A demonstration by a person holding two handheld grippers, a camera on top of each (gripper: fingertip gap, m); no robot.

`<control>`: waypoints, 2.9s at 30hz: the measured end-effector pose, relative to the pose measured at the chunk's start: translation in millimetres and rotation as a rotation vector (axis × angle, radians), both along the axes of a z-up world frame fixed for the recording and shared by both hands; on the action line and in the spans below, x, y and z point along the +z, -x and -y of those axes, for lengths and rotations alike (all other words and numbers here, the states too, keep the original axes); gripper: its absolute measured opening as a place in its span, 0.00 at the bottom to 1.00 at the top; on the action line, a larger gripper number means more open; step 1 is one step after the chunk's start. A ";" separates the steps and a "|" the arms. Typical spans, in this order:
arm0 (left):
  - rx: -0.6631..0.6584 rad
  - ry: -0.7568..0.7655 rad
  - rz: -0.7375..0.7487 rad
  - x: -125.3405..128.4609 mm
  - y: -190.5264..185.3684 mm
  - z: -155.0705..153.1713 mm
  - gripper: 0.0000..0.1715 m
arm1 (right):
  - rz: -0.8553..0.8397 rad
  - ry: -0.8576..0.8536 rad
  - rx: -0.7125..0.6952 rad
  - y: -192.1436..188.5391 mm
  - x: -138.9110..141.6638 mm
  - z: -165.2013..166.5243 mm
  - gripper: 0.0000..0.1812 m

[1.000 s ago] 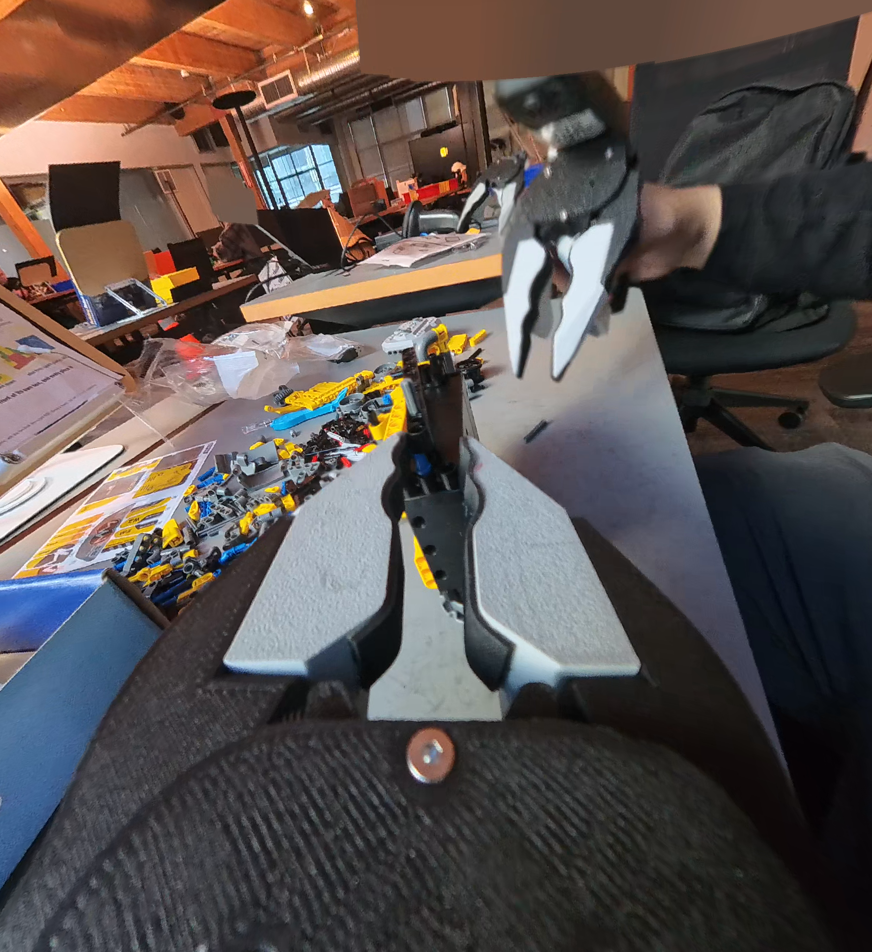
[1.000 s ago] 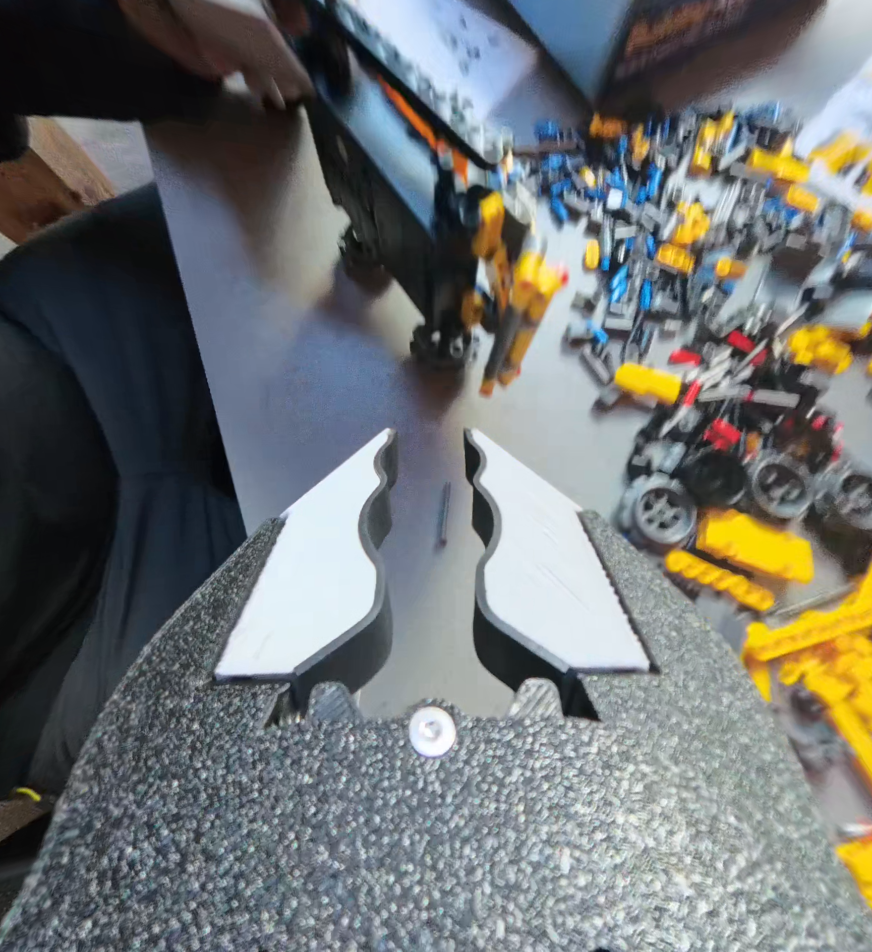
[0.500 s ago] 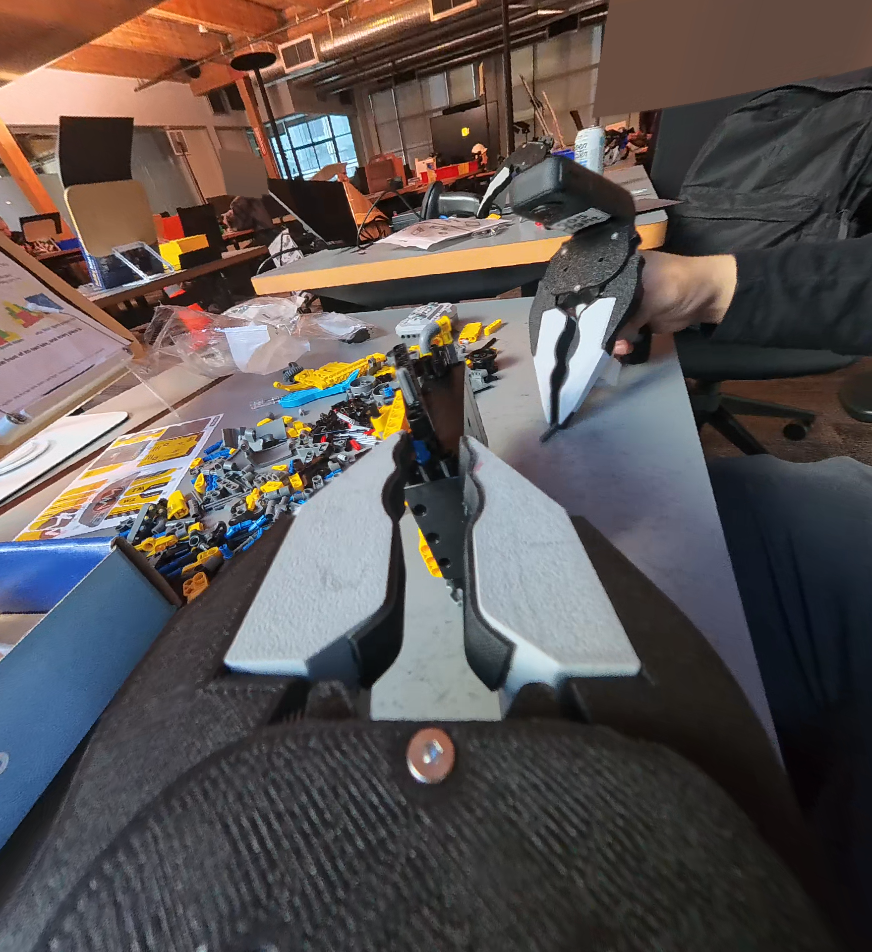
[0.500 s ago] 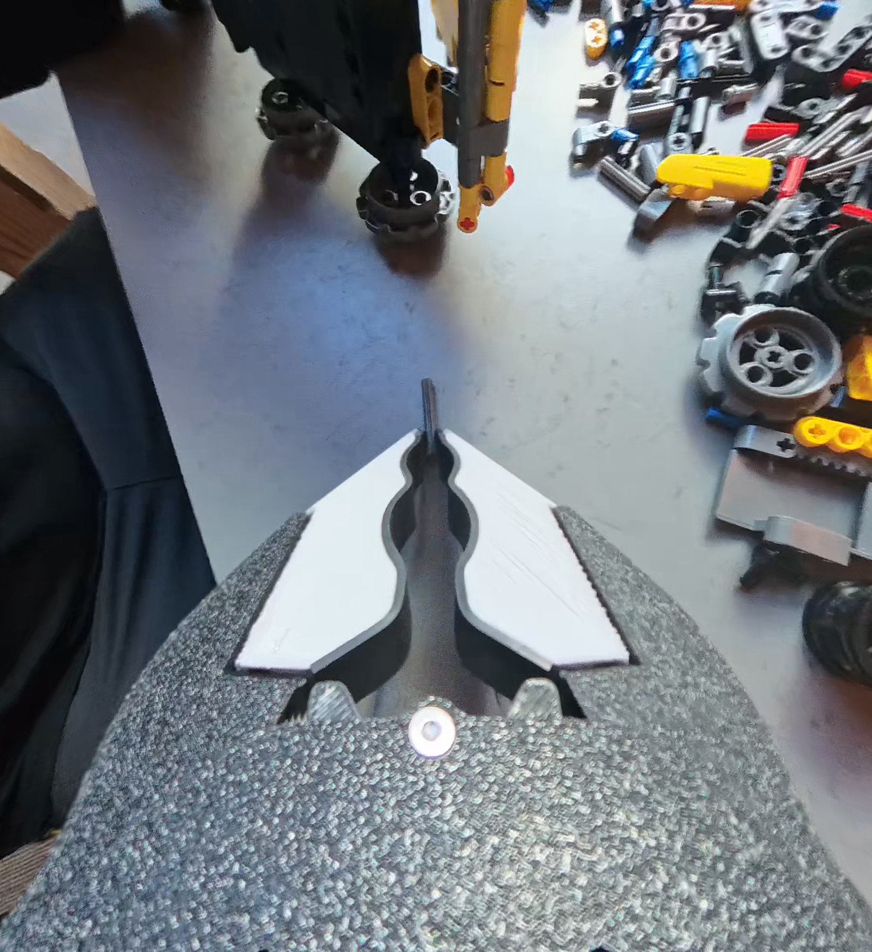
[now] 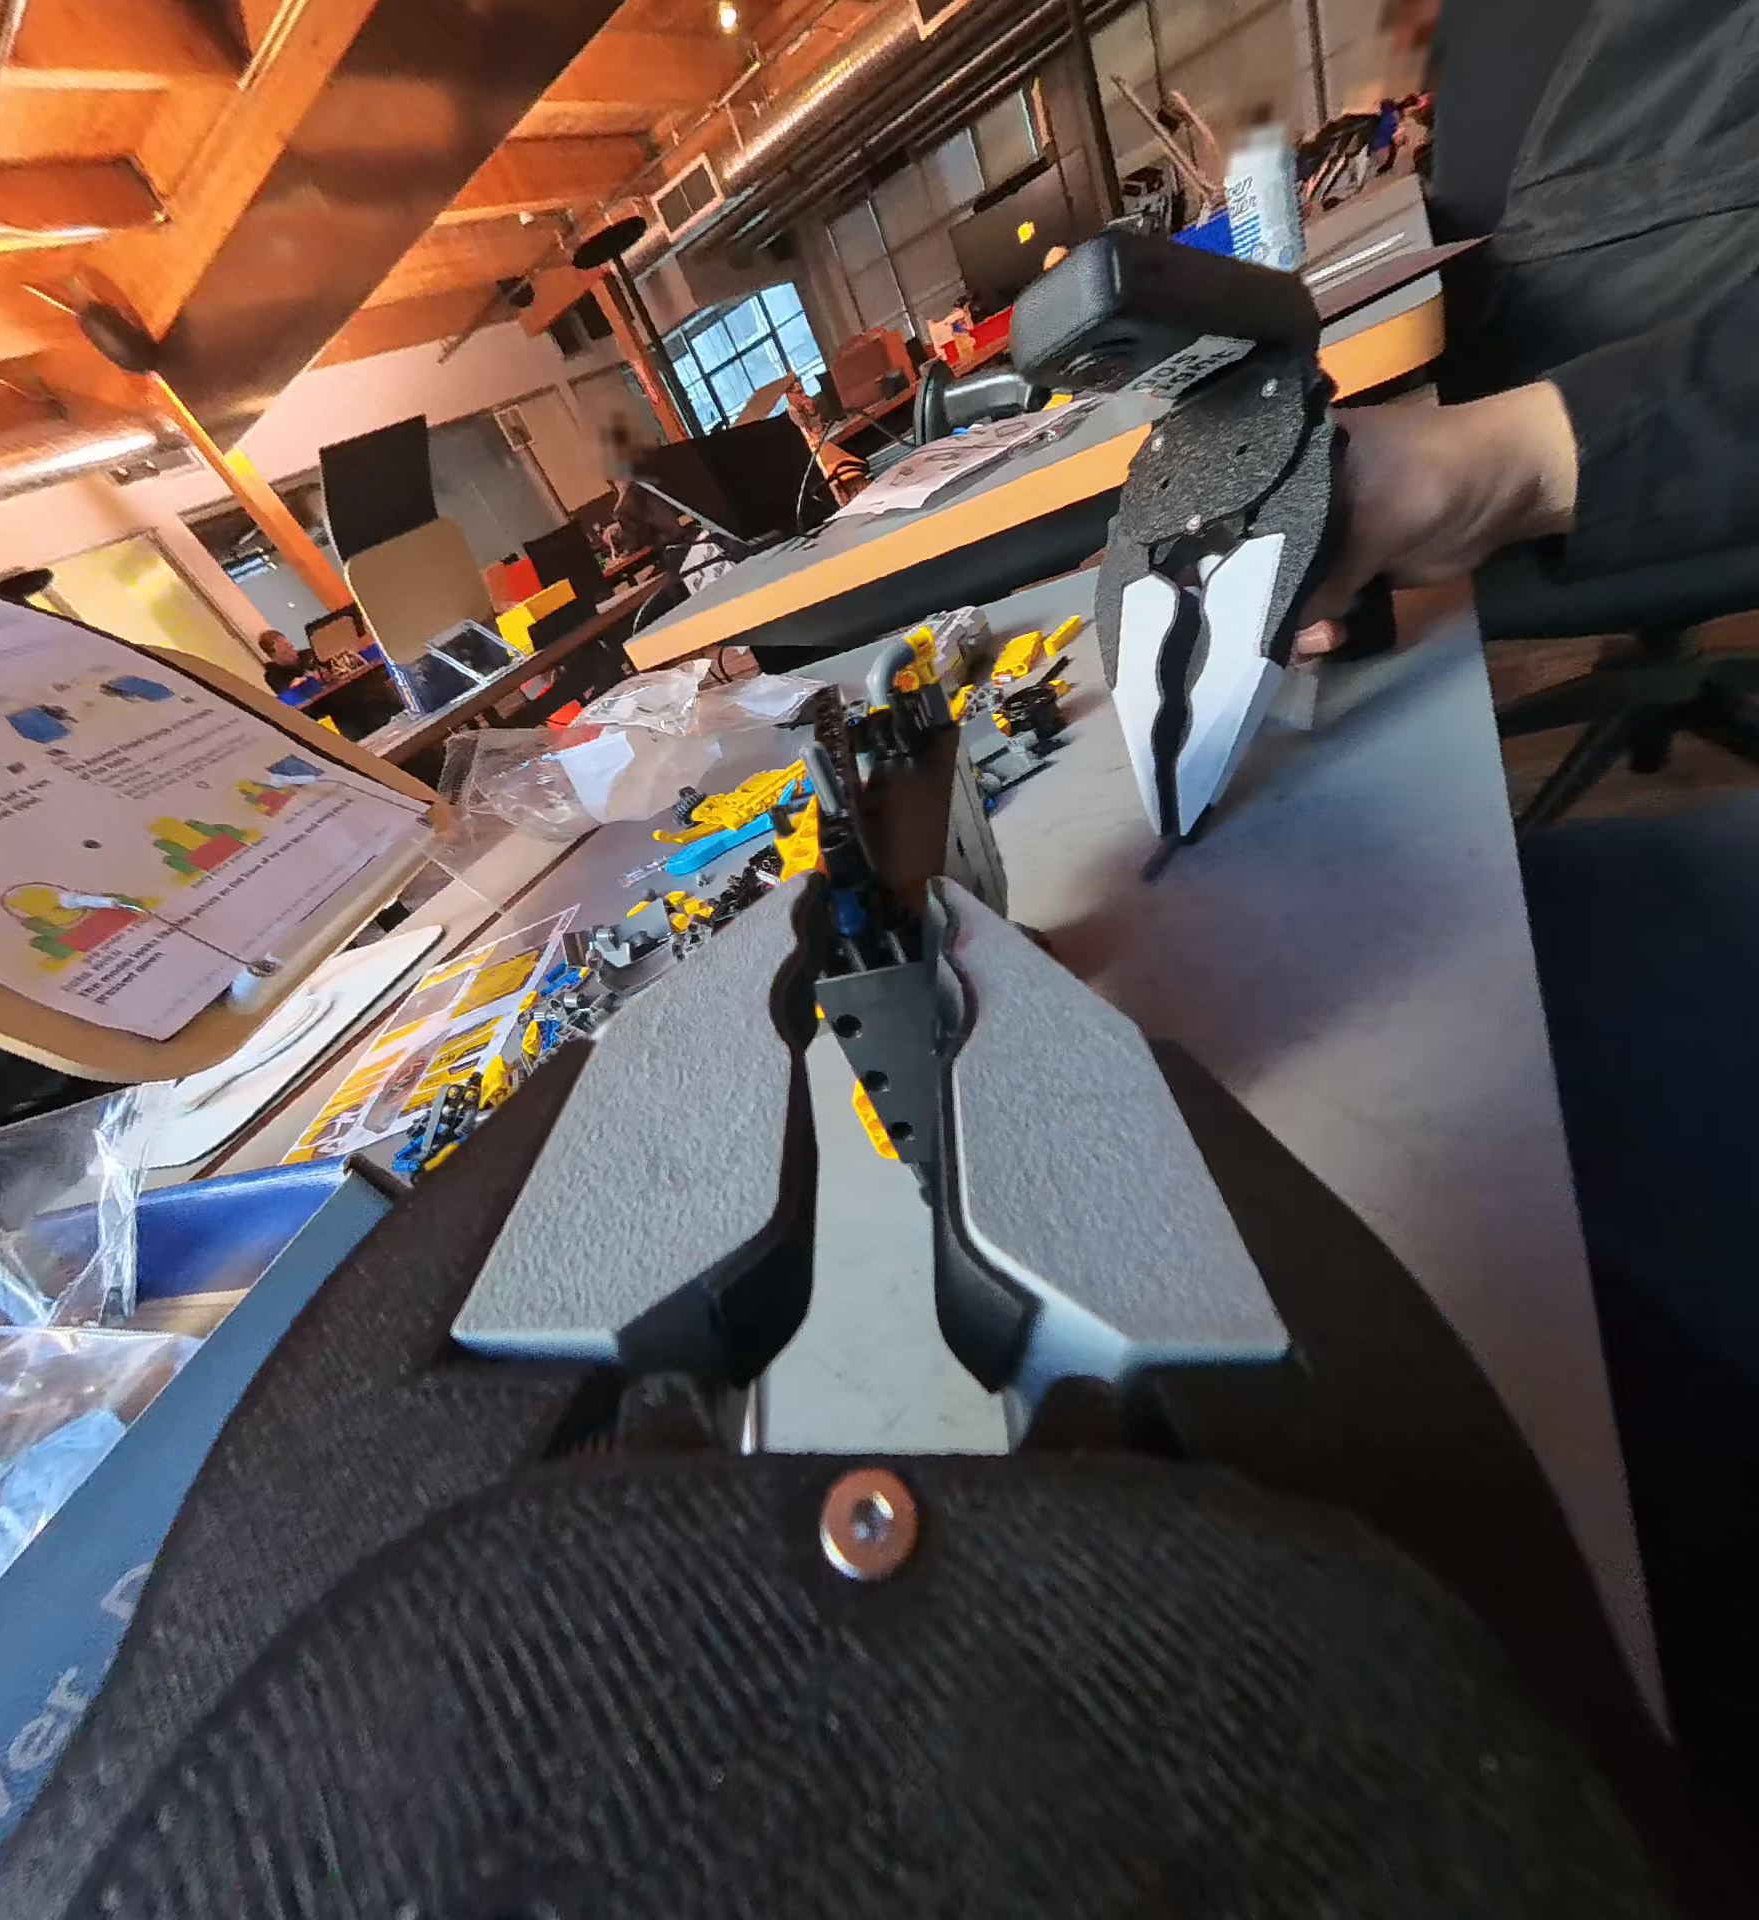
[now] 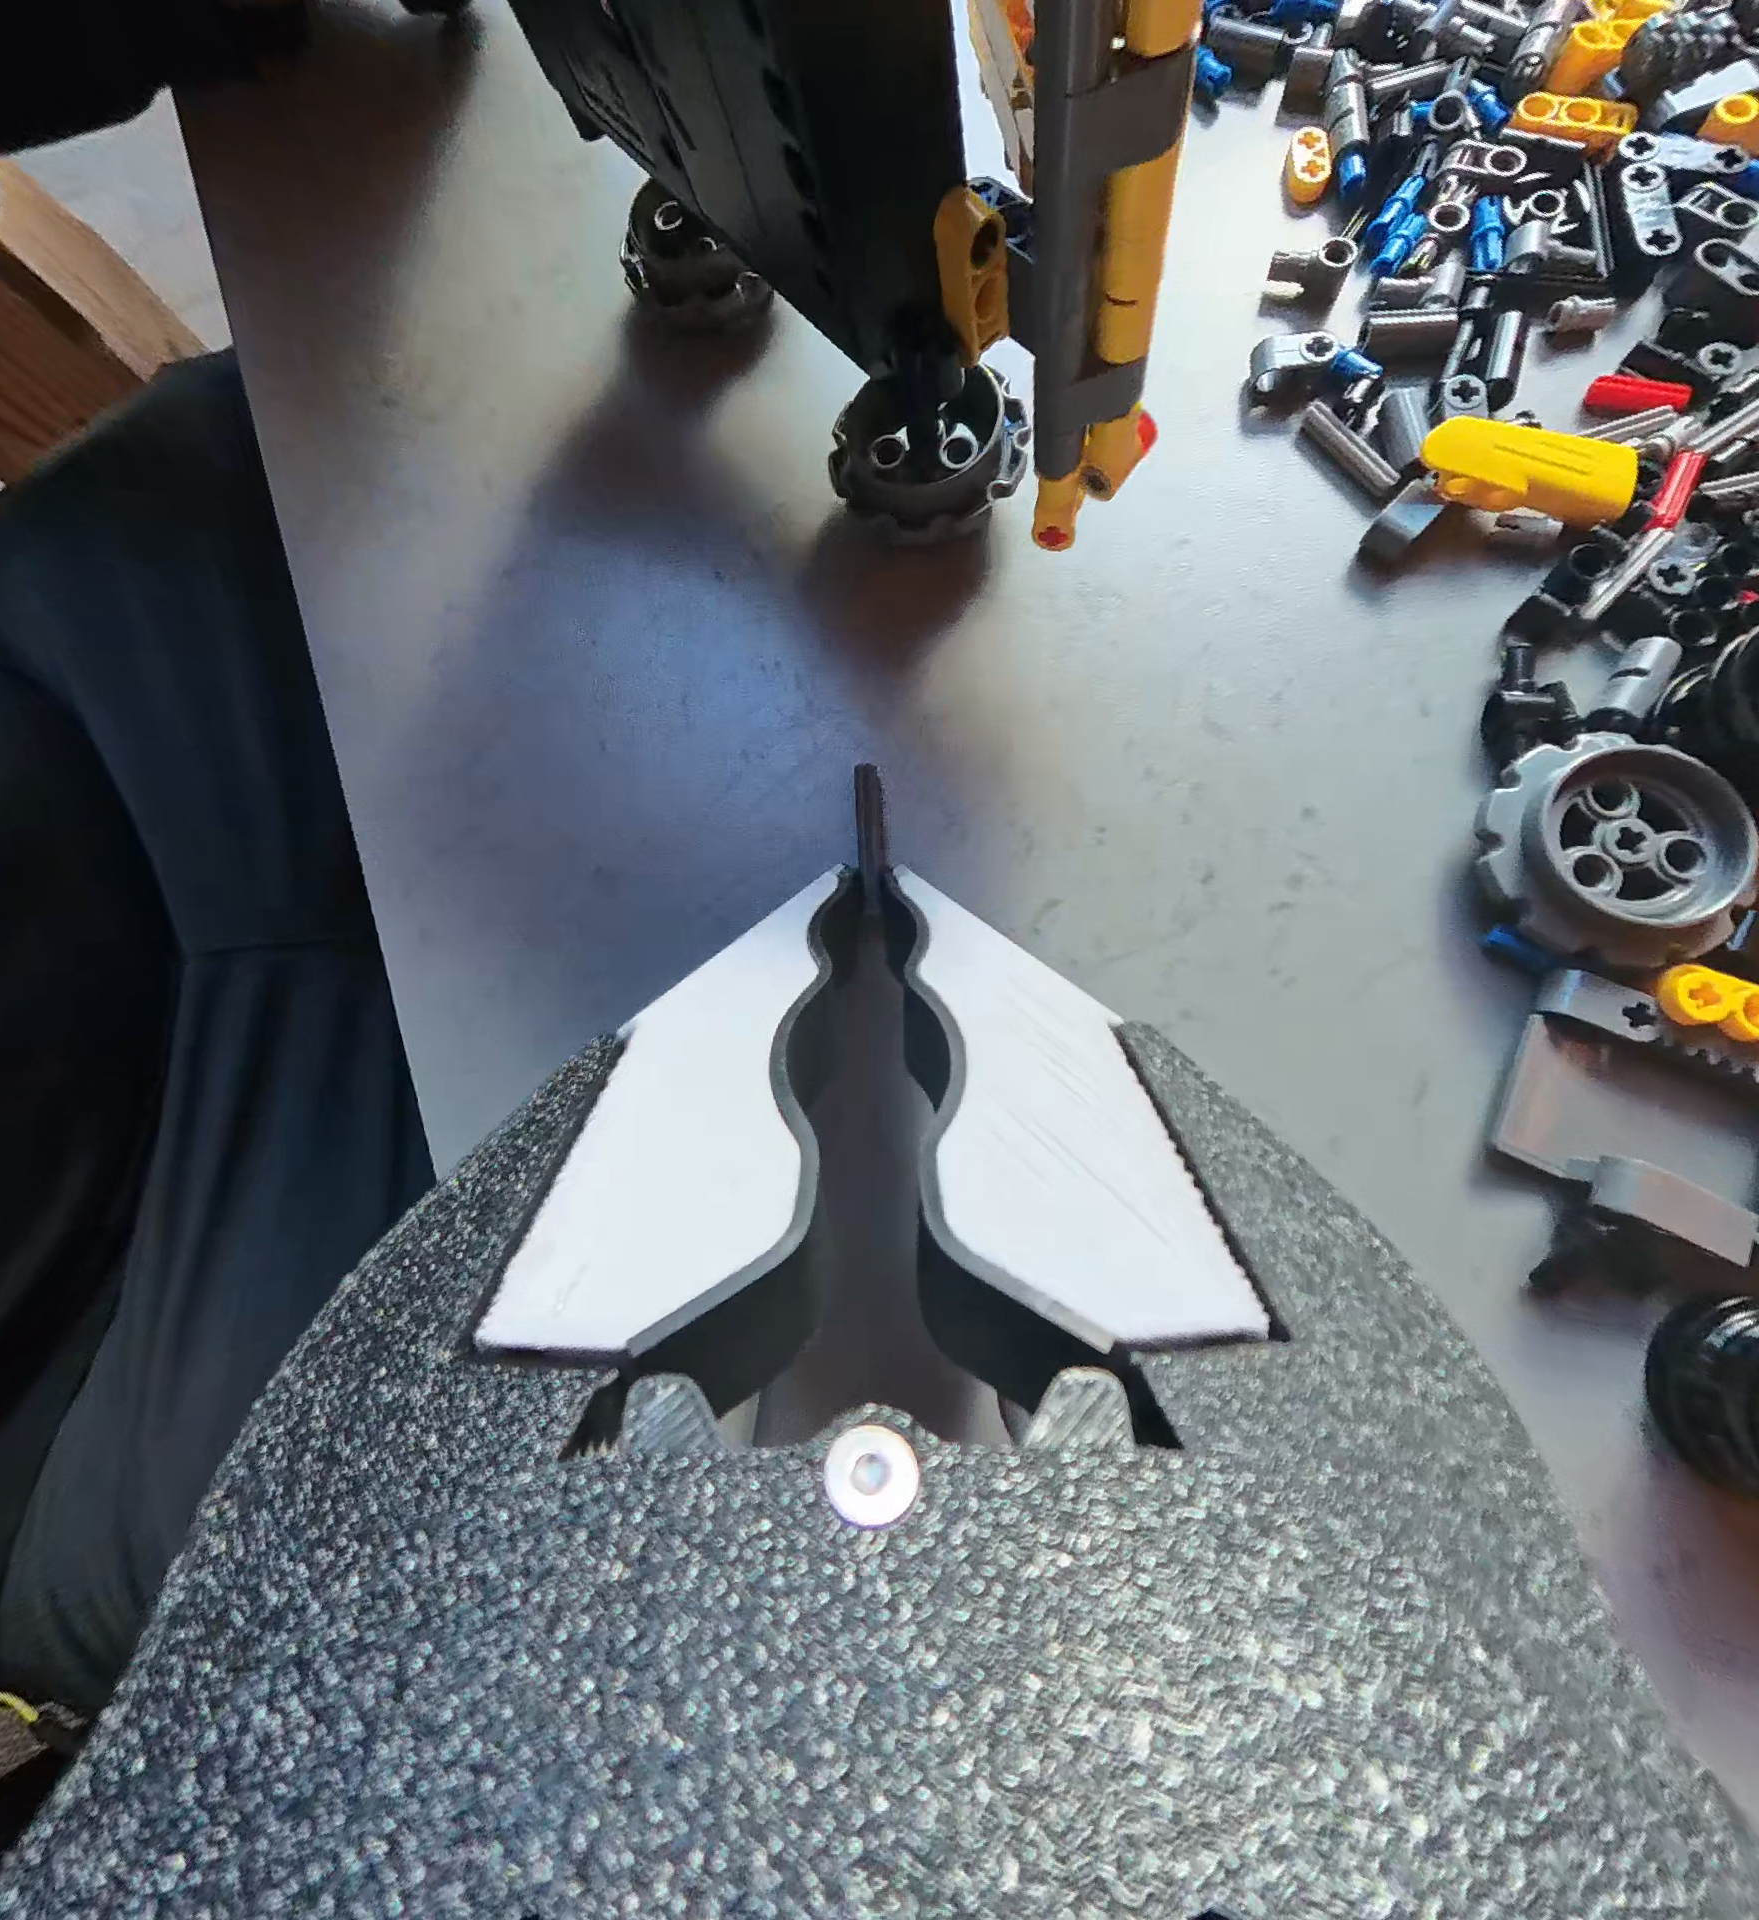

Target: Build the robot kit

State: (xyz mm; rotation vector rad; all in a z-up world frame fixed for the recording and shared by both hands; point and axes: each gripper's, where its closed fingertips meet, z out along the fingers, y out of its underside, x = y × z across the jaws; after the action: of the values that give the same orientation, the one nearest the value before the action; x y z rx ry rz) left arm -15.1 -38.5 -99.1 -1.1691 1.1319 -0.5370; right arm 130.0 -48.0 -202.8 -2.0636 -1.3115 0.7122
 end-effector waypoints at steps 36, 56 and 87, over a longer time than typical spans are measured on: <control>-0.013 0.015 0.002 0.1 0.6 -1.0 0.09 | -0.030 0.043 0.034 17.9 0.8 -0.9 0.02; -0.025 -0.002 0.002 0.2 -0.8 -0.5 0.09 | -0.038 0.078 0.150 36.7 1.1 -6.7 0.02; -0.004 -0.024 0.002 0.3 4.5 -1.5 0.08 | -0.005 -0.047 0.245 49.7 0.7 -15.1 0.02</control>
State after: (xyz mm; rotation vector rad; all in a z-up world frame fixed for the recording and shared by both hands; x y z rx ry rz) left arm -19.6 -37.0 -98.8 -1.1456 1.1364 -0.5266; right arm 80.3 -32.9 -202.1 -1.8817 -1.5802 0.7827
